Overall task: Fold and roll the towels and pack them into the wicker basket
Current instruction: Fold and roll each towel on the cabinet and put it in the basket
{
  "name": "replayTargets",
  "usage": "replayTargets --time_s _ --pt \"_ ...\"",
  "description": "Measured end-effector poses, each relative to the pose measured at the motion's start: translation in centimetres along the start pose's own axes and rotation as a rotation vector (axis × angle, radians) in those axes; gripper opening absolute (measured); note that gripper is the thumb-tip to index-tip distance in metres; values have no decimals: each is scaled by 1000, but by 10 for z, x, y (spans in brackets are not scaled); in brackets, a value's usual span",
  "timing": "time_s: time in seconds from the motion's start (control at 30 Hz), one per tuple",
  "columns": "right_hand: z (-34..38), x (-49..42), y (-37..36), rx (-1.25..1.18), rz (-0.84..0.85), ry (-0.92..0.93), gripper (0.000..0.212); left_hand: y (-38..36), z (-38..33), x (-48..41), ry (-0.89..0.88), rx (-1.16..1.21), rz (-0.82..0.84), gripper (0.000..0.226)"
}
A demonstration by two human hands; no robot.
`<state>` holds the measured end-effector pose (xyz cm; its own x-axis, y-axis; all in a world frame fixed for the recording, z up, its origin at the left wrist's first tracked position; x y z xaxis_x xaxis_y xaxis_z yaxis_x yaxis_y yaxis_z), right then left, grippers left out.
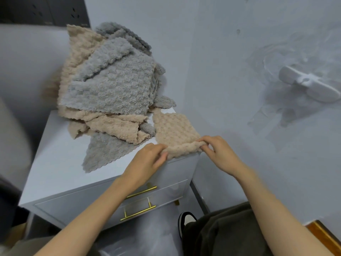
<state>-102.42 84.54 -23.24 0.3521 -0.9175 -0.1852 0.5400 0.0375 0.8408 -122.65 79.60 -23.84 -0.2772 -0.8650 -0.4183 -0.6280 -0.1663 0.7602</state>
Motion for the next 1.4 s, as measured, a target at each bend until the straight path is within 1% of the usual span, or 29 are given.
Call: replayTargets --time_s 0.07,0.13,0.2,0.27,0.33,0.37,0.43,0.5,0.57,0.63,0.67,0.73,0.77,0.83,0.9,0.97,1.03,1.1,1.13,1.2,1.27,1.33,1.4 --pt "-8 -1 3 -149 4 -92 11 -2 12 -4 142 105 -7 18" --pt "-12 -2 3 -218 -8 -167 9 -3 21 -9 226 144 -19 21" --pt "-14 -5 -1 -213 1 -222 10 -4 27 -11 275 118 -32 30" --pt "-16 -8 -4 -210 -1 -266 9 -6 30 -13 315 73 -50 35" --pt "-21 -10 -9 -211 -16 -328 7 -6 33 -15 352 21 -76 32" --pt "-24 -10 -10 -190 -42 -352 8 -4 33 -16 360 1 -90 27" --pt "-24 -12 -12 -71 -108 -346 13 0 33 -18 365 -12 -114 22" --pt "-15 -11 -11 80 -178 -289 16 6 32 -19 347 -19 -140 25" --pt "0 -9 -1 192 -277 -201 16 9 24 -21 233 -43 -172 25" --pt "23 -6 7 272 -373 4 18 10 6 -22 36 -103 -202 19" --pt "34 -4 6 297 -386 127 21 9 -3 -22 -57 -146 -215 20" --pt "47 0 -5 360 -322 327 28 3 -16 -20 -199 -203 -185 27" --pt "49 2 -11 393 -271 379 30 0 -20 -19 -246 -211 -144 28" --pt "48 6 -16 418 -193 409 33 -9 -22 -15 -282 -209 -45 33" --pt "39 10 -19 425 -132 415 36 -14 -17 -11 -285 -252 -3 38" --pt "30 12 -23 443 -90 418 50 -14 -12 -9 -253 -257 5 47" --pt "25 12 -25 444 -86 429 60 -13 -10 -8 -240 -242 25 48" --pt "19 11 -25 396 -95 406 66 -11 -8 -9 -218 -211 41 46" --pt "16 10 -22 348 -102 379 65 -11 -4 -10 -187 -166 57 46" --pt "9 8 -13 244 -124 288 53 -10 2 -14 -135 -64 92 46" --pt "2 6 -6 137 -99 166 39 -9 6 -16 -122 -5 112 46" --pt "-4 5 -5 35 -46 63 33 -7 8 -17 -109 15 79 42" --pt "-8 5 -2 -50 -5 -16 28 0 10 -17 -35 86 24 35"
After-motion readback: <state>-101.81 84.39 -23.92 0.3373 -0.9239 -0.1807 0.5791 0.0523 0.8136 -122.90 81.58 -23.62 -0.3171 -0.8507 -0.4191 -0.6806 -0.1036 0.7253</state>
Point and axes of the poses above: each hand's wrist, its own x-axis away from the middle knuckle, its own y-axis out of the back of the hand, z = x × y, the point moved 8 cm from there along -x, towards the middle knuckle, and after that the axes turned 1 degree about -y, right-handed, at the moved point
